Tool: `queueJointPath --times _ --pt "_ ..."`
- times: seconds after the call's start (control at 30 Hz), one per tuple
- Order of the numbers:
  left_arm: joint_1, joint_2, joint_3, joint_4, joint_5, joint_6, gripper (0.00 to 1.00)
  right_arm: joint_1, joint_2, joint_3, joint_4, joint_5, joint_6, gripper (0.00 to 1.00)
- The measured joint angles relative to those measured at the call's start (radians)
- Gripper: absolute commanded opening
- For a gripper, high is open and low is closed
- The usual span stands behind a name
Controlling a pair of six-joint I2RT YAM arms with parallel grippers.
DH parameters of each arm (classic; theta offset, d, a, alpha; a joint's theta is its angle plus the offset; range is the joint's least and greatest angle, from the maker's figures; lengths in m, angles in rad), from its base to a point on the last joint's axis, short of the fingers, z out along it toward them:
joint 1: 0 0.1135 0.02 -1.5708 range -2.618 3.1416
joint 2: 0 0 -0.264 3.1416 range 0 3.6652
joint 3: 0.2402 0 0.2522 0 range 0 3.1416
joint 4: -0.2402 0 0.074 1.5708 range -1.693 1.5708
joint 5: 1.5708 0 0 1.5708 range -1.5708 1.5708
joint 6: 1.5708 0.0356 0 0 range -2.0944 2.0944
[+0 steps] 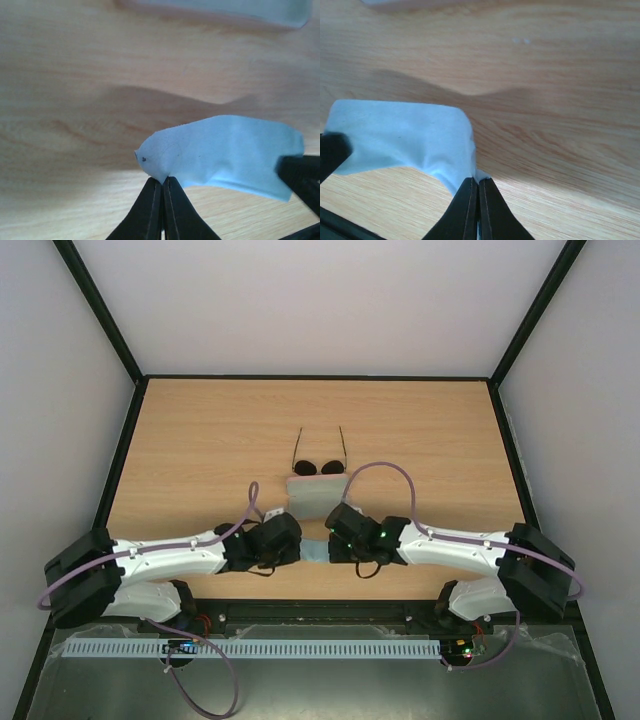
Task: Organize the sunglasses
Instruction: Pick up the glasses cleaning cloth from the center of the board, then place the glasses cleaning cloth in the sunglasses case.
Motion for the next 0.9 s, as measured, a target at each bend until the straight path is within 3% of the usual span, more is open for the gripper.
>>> queueJointPath --times 0.37,0.9 --pt "0.166 0.020 0.121 -0.014 0.005 0.139 0.02 -0.128 0.064 0.170 -0.076 0.008 -0.101 0.01" --pt "0.300 0.250 0.212 0.089 0.065 0.255 0.02 -0.300 0.243 0.321 -0.113 -0.032 -0.272 0.01"
